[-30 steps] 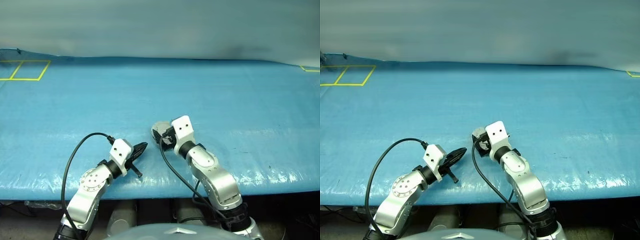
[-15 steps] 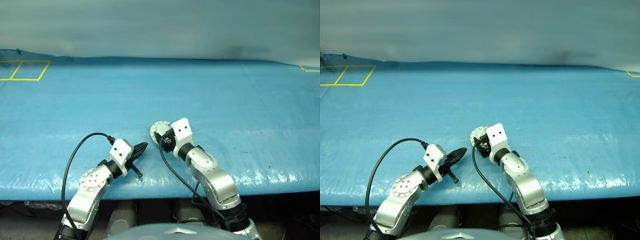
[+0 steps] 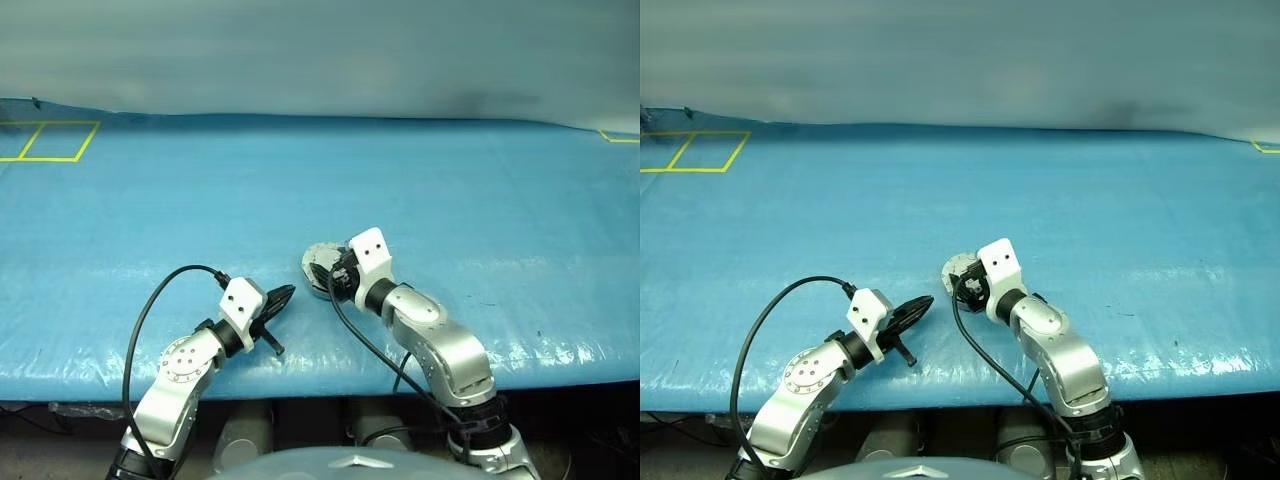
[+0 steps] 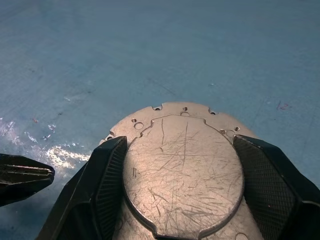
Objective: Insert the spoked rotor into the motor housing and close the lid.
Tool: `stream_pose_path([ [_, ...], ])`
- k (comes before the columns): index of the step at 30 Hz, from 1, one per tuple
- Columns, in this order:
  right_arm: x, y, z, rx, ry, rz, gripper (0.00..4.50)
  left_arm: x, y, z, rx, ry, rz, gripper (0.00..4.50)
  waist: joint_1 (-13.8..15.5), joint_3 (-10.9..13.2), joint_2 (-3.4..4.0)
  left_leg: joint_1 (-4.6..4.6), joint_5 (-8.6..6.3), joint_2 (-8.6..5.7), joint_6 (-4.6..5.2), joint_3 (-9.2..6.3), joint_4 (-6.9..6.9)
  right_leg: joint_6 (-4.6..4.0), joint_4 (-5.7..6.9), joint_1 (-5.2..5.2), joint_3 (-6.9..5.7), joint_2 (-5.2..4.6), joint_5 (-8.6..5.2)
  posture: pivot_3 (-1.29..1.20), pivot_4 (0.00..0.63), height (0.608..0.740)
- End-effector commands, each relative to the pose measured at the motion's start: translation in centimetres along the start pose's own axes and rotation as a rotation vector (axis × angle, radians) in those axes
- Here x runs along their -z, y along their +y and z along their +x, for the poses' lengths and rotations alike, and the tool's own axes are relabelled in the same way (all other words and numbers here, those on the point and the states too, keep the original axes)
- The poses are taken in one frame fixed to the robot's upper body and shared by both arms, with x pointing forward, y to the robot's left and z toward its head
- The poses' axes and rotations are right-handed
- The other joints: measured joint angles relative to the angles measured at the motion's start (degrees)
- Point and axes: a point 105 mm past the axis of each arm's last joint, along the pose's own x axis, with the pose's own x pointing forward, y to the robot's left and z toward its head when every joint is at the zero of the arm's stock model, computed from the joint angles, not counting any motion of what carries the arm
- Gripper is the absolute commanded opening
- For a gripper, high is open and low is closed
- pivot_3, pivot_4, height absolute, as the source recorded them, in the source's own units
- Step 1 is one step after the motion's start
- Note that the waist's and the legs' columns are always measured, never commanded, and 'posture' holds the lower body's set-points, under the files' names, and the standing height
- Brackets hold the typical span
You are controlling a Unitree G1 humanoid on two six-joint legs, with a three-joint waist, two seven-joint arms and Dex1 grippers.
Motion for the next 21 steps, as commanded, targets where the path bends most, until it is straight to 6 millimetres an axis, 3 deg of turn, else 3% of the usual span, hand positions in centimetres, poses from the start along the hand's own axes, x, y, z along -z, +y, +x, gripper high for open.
stream_pose_path([
  [1,-1.5,0.3,-0.2,-0.011,-0.049,-0.091,3.04,-0.9,0.0,0.0,0.002,-0.035,0.017,0.0,0.0,0.0,0.0,0.0,0.0,0.0,0.0,0.0,-0.01,0.0,0.0,0.0,0.0,0.0,0.0,0.0,0.15,0.74],
  [8,-0.8,0.2,-0.1,-0.018,-0.018,-0.149,3.04,-0.9,0.0,-0.1,0.004,-0.034,0.019,0.0,-0.1,0.0,0.0,0.01,0.0,0.0,0.0,0.01,-0.01,0.0,0.0,0.01,0.0,0.0,0.0,0.0,0.15,0.74],
  [21,1.0,-0.4,0.5,0.052,0.002,-0.094,3.04,-0.9,0.1,-0.1,-0.001,-0.043,0.035,0.0,-0.2,0.0,-0.01,0.07,0.0,0.0,0.0,0.01,0.03,0.0,0.01,0.08,0.01,0.0,0.0,0.0,0.15,0.74],
])
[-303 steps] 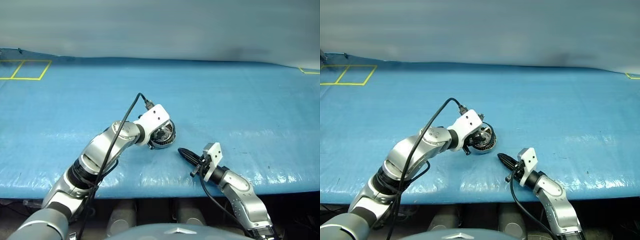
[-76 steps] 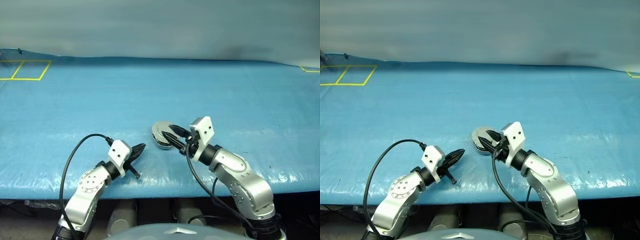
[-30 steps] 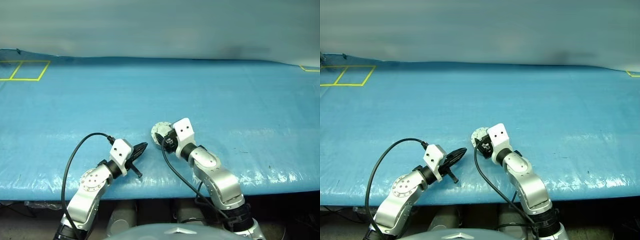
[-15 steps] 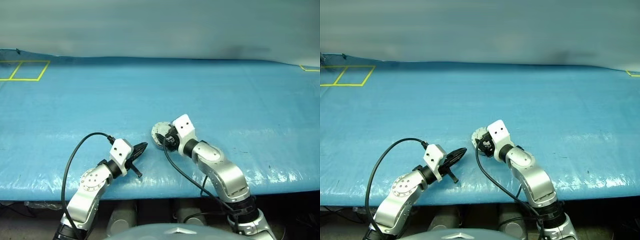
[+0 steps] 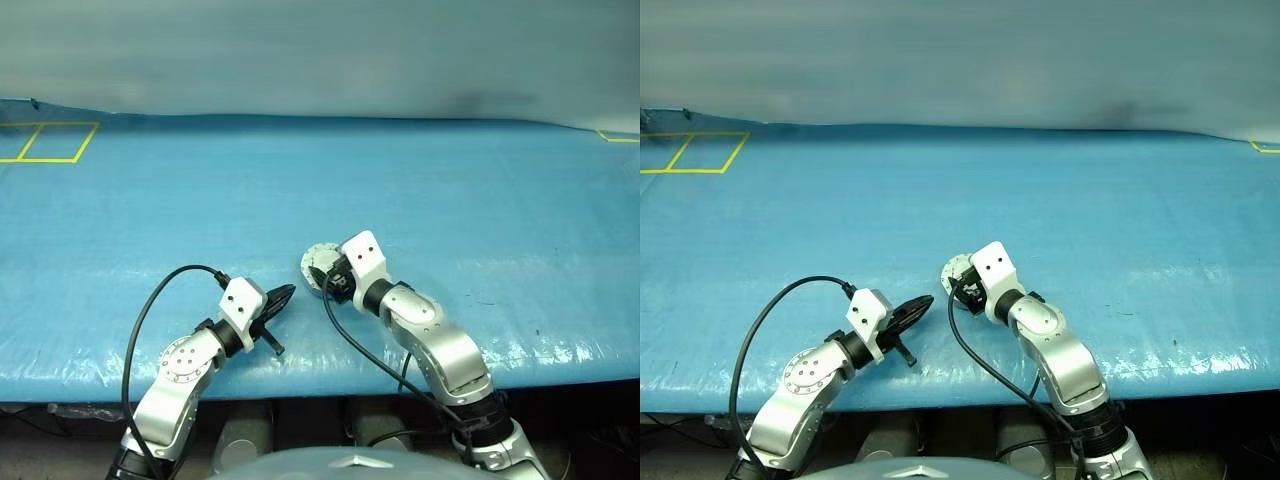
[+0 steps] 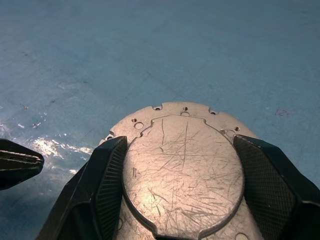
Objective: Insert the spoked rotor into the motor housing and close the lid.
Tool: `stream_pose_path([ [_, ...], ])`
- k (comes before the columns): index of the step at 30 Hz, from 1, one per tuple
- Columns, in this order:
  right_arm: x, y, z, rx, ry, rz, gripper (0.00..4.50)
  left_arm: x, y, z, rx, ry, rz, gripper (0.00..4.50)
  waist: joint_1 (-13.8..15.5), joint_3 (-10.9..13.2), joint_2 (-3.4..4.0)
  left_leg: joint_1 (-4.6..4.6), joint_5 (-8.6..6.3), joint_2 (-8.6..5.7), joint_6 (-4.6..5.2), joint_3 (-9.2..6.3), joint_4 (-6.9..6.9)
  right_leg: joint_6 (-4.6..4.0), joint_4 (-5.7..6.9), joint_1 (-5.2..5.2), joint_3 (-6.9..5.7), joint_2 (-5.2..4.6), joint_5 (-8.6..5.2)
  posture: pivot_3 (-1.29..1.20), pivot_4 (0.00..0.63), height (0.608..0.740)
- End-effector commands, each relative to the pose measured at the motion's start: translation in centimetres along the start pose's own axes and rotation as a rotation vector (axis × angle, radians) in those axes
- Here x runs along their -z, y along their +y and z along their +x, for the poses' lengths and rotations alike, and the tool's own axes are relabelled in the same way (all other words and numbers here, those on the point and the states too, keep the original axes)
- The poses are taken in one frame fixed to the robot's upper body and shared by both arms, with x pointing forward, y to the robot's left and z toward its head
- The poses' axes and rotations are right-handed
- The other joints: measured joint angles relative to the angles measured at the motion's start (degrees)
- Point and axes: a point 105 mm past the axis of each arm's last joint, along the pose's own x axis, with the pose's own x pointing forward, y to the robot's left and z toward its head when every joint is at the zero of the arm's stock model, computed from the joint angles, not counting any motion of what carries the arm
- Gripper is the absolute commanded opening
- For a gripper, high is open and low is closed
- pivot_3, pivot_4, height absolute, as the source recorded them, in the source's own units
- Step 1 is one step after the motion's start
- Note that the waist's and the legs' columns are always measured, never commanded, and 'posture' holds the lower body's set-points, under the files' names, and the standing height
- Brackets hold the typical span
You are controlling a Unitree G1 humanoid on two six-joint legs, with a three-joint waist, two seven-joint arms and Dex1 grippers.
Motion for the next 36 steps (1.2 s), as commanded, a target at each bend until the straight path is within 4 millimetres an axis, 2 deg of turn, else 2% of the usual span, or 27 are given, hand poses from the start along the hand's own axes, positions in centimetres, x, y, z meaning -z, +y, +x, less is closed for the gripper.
stream_pose_path([
  [1,0.6,-0.3,0.1,0.027,0.015,-0.007,3.04,-0.6,0.1,0.0,-0.002,-0.03,0.022,0.0,0.0,0.0,0.0,0.01,0.0,0.0,0.0,0.0,0.01,0.0,0.0,0.01,0.0,0.0,0.0,0.0,0.15,0.74],
  [7,1.2,0.2,-0.1,-0.031,0.048,-0.017,3.04,-0.6,0.1,0.0,0.001,-0.029,0.02,0.0,0.0,0.0,-0.01,0.05,0.01,0.0,0.01,0.0,0.0,0.0,0.01,0.04,0.0,0.0,0.0,0.0,0.15,0.74],
  [15,0.6,0.2,-0.4,-0.089,0.054,-0.028,3.04,-0.5,0.0,0.0,0.005,-0.028,0.015,0.0,0.0,0.0,-0.01,0.04,0.01,0.0,0.01,-0.01,-0.06,-0.01,-0.01,0.02,0.0,0.0,-0.01,0.0,0.15,0.74],
  [27,1.9,0.0,-0.4,-0.089,0.084,-0.076,3.04,-0.5,-0.2,-0.1,0.005,-0.025,0.009,0.0,0.0,0.0,-0.02,0.11,0.01,0.0,0.01,0.01,-0.2,-0.04,-0.04,0.04,0.0,0.0,-0.03,0.0,0.15,0.74],
  [36,0.8,-0.3,-0.4,-0.103,0.001,-0.112,3.04,-0.3,-0.1,0.1,0.004,-0.025,0.008,0.0,0.0,-0.1,-0.03,0.12,0.01,0.0,0.01,0.01,-0.2,-0.04,-0.04,0.05,0.0,-0.01,-0.03,0.0,0.15,0.74],
])
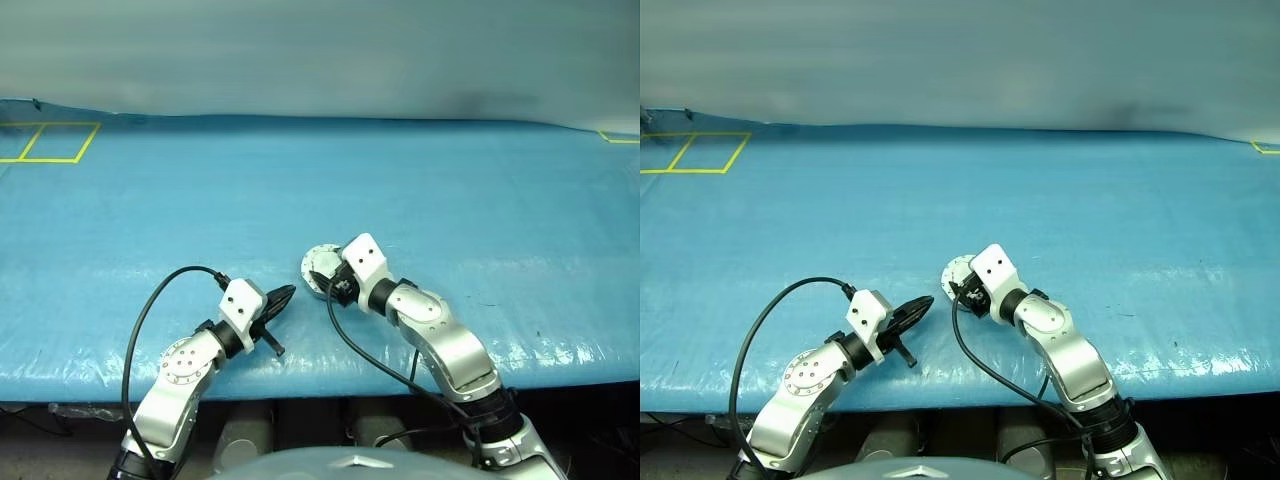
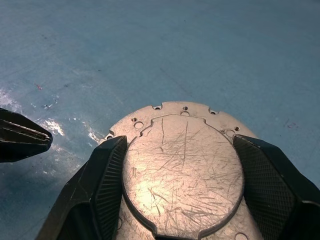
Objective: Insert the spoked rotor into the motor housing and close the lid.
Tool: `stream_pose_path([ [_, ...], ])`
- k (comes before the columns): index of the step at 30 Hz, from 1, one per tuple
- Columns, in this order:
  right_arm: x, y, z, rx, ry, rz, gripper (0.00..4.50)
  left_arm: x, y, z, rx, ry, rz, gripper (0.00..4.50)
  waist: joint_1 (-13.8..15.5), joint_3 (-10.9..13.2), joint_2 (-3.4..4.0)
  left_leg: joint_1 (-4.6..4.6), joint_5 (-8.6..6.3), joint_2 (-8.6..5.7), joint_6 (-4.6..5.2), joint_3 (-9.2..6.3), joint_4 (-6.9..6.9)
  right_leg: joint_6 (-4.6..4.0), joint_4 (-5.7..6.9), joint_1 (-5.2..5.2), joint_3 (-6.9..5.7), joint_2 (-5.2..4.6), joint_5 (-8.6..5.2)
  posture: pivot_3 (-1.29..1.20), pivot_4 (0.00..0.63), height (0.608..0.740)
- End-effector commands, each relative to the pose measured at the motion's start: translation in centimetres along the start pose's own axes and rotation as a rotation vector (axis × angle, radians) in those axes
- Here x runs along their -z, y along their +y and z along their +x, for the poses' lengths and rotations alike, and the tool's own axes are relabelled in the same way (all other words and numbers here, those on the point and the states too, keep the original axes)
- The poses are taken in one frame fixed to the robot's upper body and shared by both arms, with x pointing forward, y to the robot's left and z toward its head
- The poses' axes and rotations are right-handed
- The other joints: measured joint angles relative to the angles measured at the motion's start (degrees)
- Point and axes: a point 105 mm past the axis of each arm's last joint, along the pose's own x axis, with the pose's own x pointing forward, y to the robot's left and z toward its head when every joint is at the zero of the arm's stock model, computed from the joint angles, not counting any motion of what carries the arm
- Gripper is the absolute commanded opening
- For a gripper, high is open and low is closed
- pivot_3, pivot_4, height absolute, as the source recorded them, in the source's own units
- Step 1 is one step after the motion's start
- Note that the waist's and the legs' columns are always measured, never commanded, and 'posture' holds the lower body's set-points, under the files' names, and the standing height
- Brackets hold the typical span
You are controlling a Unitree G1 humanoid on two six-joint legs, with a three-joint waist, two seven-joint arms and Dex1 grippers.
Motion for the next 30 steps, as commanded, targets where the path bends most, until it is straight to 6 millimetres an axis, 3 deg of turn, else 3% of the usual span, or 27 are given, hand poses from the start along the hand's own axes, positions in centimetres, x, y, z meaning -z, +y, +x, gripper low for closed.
stream_pose_path([
  [1,0.4,-0.1,-0.1,0.0,-0.008,-0.008,3.04,-0.4,0.0,0.2,0.005,-0.026,0.015,0.0,0.0,0.0,0.0,0.0,0.0,0.0,0.0,-0.01,0.0,0.0,0.0,0.0,0.0,0.0,0.0,0.0,0.15,0.74],
  [4,0.7,-0.2,-0.1,0.004,-0.006,-0.006,3.04,-0.4,0.0,0.2,0.006,-0.025,0.014,0.0,0.0,0.0,0.0,0.0,0.0,0.0,0.0,0.0,0.0,0.0,0.0,-0.01,0.0,0.0,0.0,0.0,0.15,0.74],
  [9,0.7,-0.4,-0.1,0.024,-0.017,0.187,3.04,0.0,0.0,0.1,0.007,-0.007,0.017,0.0,0.0,0.0,0.0,0.01,0.0,0.02,0.0,-0.02,-0.02,0.0,0.02,-0.01,0.0,0.02,0.0,0.0,0.15,0.74],
  [13,1.3,-0.3,-0.2,0.004,0.037,0.005,3.04,0.0,0.1,0.1,0.007,-0.008,0.015,0.0,0.2,0.0,-0.02,0.01,0.0,-0.02,0.0,0.01,-0.01,0.0,-0.01,0.02,0.01,-0.02,0.0,0.0,0.15,0.74],
  [17,1.1,0.1,-0.2,-0.026,0.018,-0.024,3.04,0.0,0.1,0.1,0.009,-0.008,0.016,0.0,0.2,0.0,-0.02,0.03,0.0,0.0,0.0,0.0,-0.03,-0.01,-0.02,0.01,0.0,-0.01,-0.01,0.0,0.15,0.74],
  [27,0.8,-0.2,-0.3,-0.029,0.012,-0.056,3.04,-0.1,0.0,0.2,0.015,-0.01,0.017,0.0,0.3,0.0,-0.02,0.02,0.0,-0.01,0.0,0.01,-0.09,-0.01,-0.04,0.01,0.0,-0.01,-0.02,0.0,0.15,0.74],
  [30,1.4,-0.6,0.0,-0.002,0.035,0.07,3.04,-0.3,0.1,0.3,0.014,-0.013,0.021,0.0,0.3,0.0,-0.02,0.03,0.0,-0.01,0.0,0.0,-0.09,-0.01,-0.04,0.01,0.0,-0.01,-0.02,0.0,0.15,0.74],
])
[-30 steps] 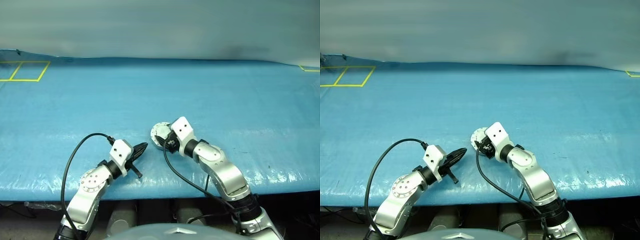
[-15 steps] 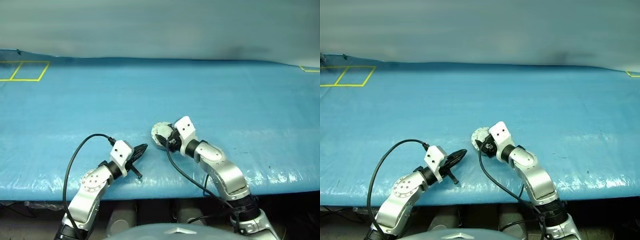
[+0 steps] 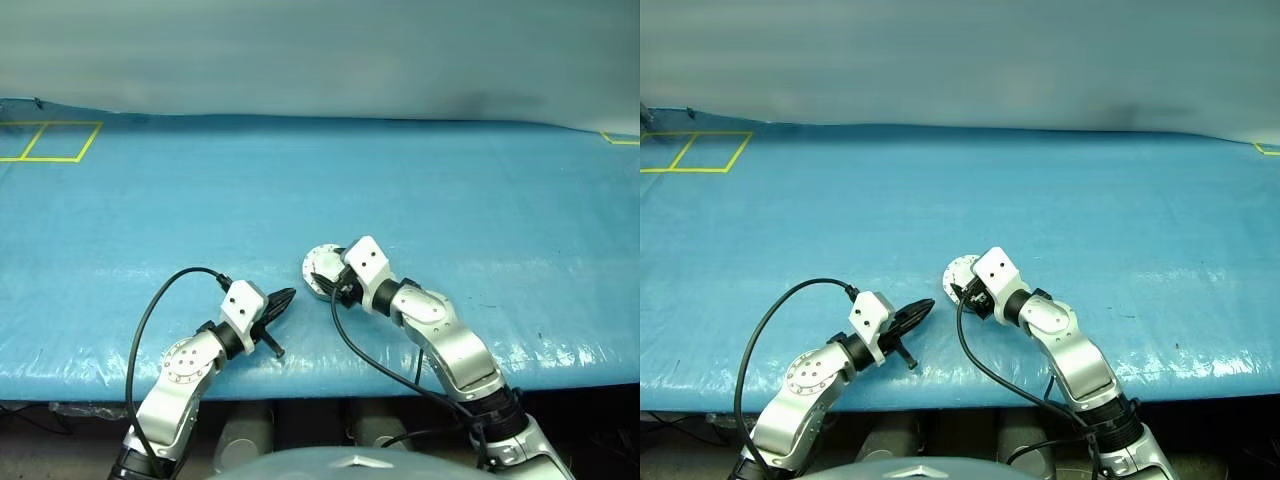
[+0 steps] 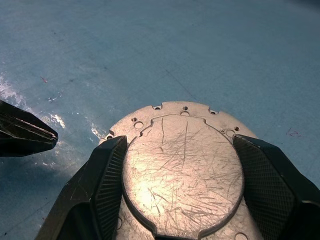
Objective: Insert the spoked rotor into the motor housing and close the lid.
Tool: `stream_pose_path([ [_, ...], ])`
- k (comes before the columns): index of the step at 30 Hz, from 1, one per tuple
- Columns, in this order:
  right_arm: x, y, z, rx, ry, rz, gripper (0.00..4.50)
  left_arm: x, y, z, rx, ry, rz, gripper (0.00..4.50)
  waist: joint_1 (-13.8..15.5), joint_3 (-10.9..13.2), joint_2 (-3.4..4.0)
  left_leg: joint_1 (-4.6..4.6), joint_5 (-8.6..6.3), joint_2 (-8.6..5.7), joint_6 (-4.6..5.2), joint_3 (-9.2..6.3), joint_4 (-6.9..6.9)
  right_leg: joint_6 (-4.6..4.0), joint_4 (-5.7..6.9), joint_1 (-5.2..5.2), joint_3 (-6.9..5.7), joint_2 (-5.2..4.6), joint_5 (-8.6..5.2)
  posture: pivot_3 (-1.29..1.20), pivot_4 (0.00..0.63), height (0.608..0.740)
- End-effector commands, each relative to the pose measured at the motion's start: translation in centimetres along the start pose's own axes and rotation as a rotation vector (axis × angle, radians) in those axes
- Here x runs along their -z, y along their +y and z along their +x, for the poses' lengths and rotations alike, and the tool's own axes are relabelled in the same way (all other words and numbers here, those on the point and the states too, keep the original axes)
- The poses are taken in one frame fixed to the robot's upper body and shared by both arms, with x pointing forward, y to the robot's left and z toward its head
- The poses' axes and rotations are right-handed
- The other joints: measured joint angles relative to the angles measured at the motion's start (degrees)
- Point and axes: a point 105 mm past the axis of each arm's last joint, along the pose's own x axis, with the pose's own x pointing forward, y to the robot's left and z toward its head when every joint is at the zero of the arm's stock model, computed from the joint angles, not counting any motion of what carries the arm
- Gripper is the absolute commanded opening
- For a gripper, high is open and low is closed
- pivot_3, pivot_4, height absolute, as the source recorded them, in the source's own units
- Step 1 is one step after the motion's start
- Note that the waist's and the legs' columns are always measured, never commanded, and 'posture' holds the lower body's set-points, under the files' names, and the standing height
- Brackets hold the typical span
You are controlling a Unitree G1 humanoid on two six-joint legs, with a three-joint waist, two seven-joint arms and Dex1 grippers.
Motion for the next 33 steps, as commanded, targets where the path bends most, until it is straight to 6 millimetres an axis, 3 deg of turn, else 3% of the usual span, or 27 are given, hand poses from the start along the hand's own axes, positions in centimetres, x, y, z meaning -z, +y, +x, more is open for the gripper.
stream_pose_path([
  [1,1.5,-0.3,0.1,0.024,0.061,0.158,3.04,-1.0,0.1,0.2,0.001,-0.033,0.026,0.0,0.0,0.0,0.0,0.01,0.0,0.0,0.0,0.0,0.0,0.0,0.01,0.0,0.0,0.0,0.0,0.0,0.15,0.74],
  [8,1.9,0.2,0.1,-0.006,0.087,0.16,3.04,-1.7,1.6,0.2,-0.102,-0.055,0.006,0.0,0.1,0.0,-0.02,0.17,0.0,0.01,0.0,0.0,0.0,-0.03,0.03,0.17,0.01,0.01,-0.02,0.0,0.15,0.74],
  [12,1.8,0.2,0.1,-0.005,0.083,0.155,3.04,-2.9,4.0,0.5,-0.21,-0.07,-0.107,0.0,0.1,-0.1,-0.06,0.19,0.0,0.01,0.0,-0.02,0.0,-0.03,0.05,0.19,-0.01,0.01,-0.02,0.0,0.15,0.74],
  [15,1.6,0.1,0.2,-0.003,0.078,0.152,3.04,-3.6,6.0,1.1,-0.212,-0.022,-0.337,0.0,0.1,-0.1,-0.08,0.23,0.01,0.01,0.0,-0.02,0.0,0.0,0.05,0.23,-0.02,0.03,-0.01,0.0,0.15,0.74],
  [17,1.6,0.1,0.2,-0.001,0.076,0.15,3.04,-4.5,5.9,1.6,-0.111,0.001,-0.448,0.0,0.1,-0.1,-0.12,0.23,0.01,0.01,0.0,-0.08,0.01,0.13,0.06,0.27,-0.07,0.04,0.07,0.0,0.15,0.74],
  [25,1.5,-0.1,0.2,0.009,0.071,0.147,3.04,-6.2,6.7,3.1,0.063,0.071,-0.544,0.0,-0.5,-0.1,-0.12,0.41,0.02,-0.02,-0.02,-0.14,-0.14,0.32,0.01,0.45,-0.11,0.05,0.07,0.0,0.15,0.74],
  [33,1.6,-0.2,-0.1,0.027,0.072,0.153,3.04,-6.5,4.5,5.0,0.238,0.148,-0.621,0.0,-0.4,-0.1,-0.12,0.45,0.04,-0.04,-0.08,-0.21,-0.15,0.3,-0.03,0.53,-0.11,0.06,0.06,0.0,0.15,0.74],
])
